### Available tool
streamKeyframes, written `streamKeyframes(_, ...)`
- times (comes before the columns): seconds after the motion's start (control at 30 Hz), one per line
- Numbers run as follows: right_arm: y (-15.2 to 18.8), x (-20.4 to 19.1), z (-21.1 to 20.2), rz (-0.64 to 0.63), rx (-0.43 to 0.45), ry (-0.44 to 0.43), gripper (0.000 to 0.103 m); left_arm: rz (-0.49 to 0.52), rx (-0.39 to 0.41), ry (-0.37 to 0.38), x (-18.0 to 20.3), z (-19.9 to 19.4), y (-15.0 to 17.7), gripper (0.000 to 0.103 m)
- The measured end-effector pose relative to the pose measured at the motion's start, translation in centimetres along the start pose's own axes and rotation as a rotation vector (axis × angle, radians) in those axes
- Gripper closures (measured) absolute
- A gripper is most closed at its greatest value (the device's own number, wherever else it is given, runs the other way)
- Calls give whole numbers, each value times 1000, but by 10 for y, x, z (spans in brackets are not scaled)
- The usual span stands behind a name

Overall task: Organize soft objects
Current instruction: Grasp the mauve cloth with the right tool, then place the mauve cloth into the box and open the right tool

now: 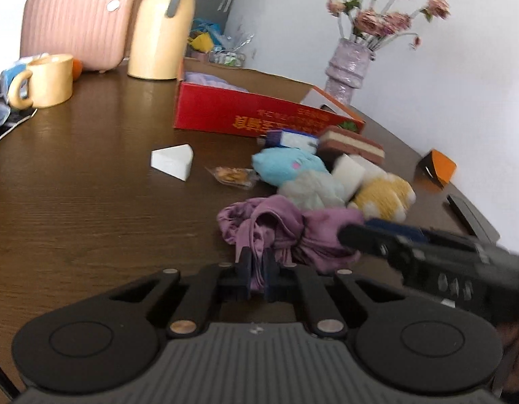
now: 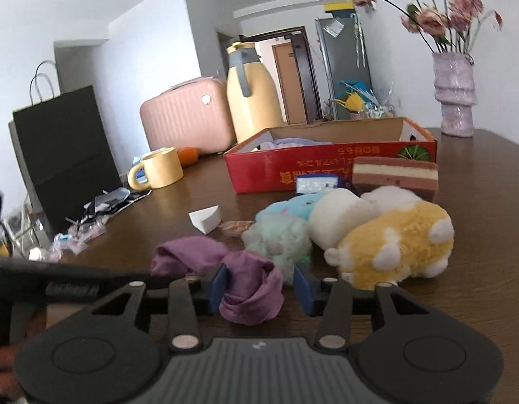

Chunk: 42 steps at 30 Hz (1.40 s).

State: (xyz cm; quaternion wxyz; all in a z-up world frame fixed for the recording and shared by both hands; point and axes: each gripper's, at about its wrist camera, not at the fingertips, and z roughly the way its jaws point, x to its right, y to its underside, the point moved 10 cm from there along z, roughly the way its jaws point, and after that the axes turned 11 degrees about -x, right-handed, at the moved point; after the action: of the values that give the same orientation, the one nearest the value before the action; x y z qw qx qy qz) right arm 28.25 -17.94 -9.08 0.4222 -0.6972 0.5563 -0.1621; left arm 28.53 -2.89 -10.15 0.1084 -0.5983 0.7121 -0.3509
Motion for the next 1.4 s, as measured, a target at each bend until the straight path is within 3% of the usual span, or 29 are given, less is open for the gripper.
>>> streamKeyframes(0.03, 0, 2, 0, 10, -2, -10, 58, 17, 3, -3, 4, -2, 4, 88)
streamKeyframes(0.1, -1, 2, -1, 23, -2, -29, 58, 43, 9, -16, 9, -6, 7, 57)
streamKeyframes(0.17, -4, -1, -5, 28, 11, -55, 54, 63, 34, -27, 11, -12, 5, 45)
streamKeyframes(0.23, -7, -3, -5, 44, 15, -73, 47, 82, 85, -28, 12, -23, 0, 43)
streamKeyframes(0.33, -8, 0, 6, 77, -3, -59, 49, 79, 117, -25, 8, -26, -12, 53)
streamKeyframes(0.4, -6, 4, 18, 113, -34, -58, 73, 54, 99, -37, 2, -15, -20, 92)
streamKeyframes(0.43, -5, 5, 22, 133, -47, -75, 77, 45, 89, -34, 0, -10, -21, 96)
streamKeyframes(0.53, -3, 7, 25, 145, -51, -90, 83, 23, 30, 46, 0, 6, -19, 98)
streamKeyframes(0.7, -1, 2, 19, 123, -66, -103, 91, 22, 38, 69, 1, 3, -9, 99)
streamKeyframes(0.8, -7, -8, 2, 94, -37, -127, 91, 35, 67, 71, 7, -12, -10, 99)
streamKeyframes(0.9, -37, -11, -19, 55, 41, -133, 91, 57, 128, 91, 16, -32, -27, 99)
streamKeyframes(1.0, -85, -6, -29, 12, 107, -114, 91, 107, 200, 105, 27, -46, -70, 99)
streamKeyframes(1.13, -173, 5, -28, -42, 166, -88, 91, 178, 273, 100, 42, -56, -154, 99)
streamKeyframes(1.27, -241, 15, 7, -63, 112, -90, 91, 189, 275, 60, 40, -44, -228, 99)
streamKeyframes(1.4, -269, 34, 77, -38, -36, -99, 91, 146, 188, 11, 16, 2, -274, 99)
